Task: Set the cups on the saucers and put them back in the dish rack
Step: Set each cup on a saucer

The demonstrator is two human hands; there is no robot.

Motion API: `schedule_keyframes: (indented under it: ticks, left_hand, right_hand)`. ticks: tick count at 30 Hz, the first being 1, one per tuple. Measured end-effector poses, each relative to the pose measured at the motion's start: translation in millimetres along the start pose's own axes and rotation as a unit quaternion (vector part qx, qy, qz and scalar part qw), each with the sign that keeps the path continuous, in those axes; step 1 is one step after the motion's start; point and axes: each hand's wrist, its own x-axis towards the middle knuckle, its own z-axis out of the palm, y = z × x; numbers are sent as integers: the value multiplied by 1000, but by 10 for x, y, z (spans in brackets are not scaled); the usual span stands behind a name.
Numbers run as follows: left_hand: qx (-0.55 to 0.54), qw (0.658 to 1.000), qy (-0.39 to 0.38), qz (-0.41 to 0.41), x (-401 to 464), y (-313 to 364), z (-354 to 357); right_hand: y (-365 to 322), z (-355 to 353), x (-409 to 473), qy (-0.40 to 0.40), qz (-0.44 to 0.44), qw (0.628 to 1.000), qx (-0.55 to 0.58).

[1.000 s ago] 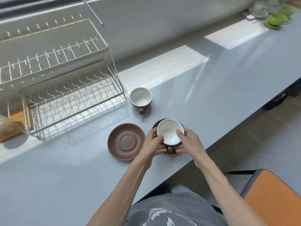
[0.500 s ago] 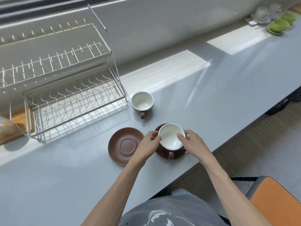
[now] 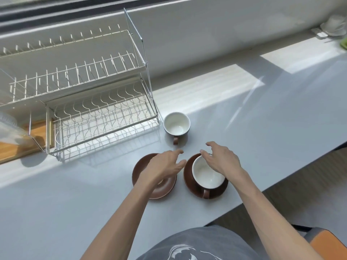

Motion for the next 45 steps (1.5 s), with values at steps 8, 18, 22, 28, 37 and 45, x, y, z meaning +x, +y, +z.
schedule_keyframes:
  ticks: [8, 18, 22, 28, 37, 45]
  left_hand:
    - [191, 976, 101, -17, 254, -222, -240]
    - [91, 968, 233, -18, 629, -296, -341]
    - [38, 973, 227, -16, 754, -321, -296]
    - [-182, 965, 181, -54, 873, -294, -225]
    - [-404, 905, 82, -103, 902, -215, -262]
    - [-435, 891, 73, -112, 708, -173, -335]
  right_hand:
    - [-334, -36, 331, 52, -87, 993, -62]
    - [-563, 20, 646, 89, -118, 989, -10]
    - [-635, 66, 751, 82, -112, 989, 42]
    - [-691, 132, 915, -2, -47, 983, 178]
    - [-699, 157, 981, -36, 19, 953, 301]
    - [-732, 169, 814, -48, 26, 946, 319]
